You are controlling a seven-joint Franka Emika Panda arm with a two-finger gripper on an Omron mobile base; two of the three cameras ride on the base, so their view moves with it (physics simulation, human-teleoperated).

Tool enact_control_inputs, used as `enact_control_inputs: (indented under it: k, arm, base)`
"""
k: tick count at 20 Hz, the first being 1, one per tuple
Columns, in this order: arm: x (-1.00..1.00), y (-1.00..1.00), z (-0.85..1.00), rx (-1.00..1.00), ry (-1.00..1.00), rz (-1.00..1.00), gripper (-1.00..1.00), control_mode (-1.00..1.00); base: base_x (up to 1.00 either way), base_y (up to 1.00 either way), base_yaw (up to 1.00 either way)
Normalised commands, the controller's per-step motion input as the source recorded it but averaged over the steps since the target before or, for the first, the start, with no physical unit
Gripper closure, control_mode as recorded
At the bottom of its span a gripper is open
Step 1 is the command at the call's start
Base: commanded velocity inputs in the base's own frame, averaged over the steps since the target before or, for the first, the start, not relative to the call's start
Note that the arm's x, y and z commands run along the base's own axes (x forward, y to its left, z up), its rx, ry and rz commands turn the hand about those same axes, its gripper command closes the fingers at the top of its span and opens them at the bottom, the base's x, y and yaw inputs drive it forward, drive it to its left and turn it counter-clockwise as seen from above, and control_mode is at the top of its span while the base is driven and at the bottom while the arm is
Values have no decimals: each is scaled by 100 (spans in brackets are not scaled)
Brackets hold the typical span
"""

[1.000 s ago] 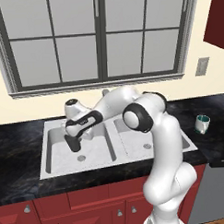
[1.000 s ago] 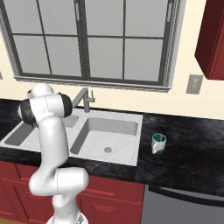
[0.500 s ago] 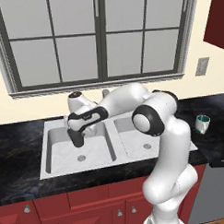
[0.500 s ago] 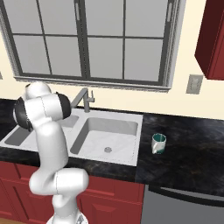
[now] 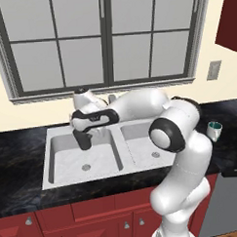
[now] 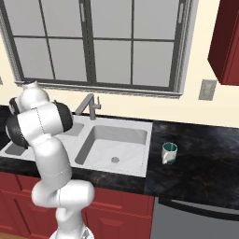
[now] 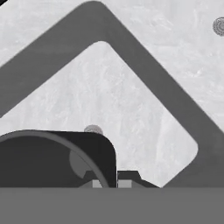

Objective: Move any existing items from the left basin to the right basin for drying. Then move the mug from the counter to the left basin of the sink for washing.

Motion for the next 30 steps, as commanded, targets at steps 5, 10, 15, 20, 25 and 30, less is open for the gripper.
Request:
enact_control_inputs:
  k: [5,10,15,20,25,30]
  arm:
    - [-37,-25,40,0,0,-5,100,-100]
    - [-36,-31,33,1,1,-6,100,-100]
    - [-39,-33,21,2,1,-5,100,-100]
    - [-37,-29,16,2,1,-5,100,-100]
    - [-33,-31,13,1,1,-3,100,-100]
    - [-28,-32,9,2,2,-1,100,-100]
  base:
    - [0,0,0]
    - [0,0,0]
    - [0,0,0]
    - [0,0,0]
    - [0,0,0]
    - [0,0,0]
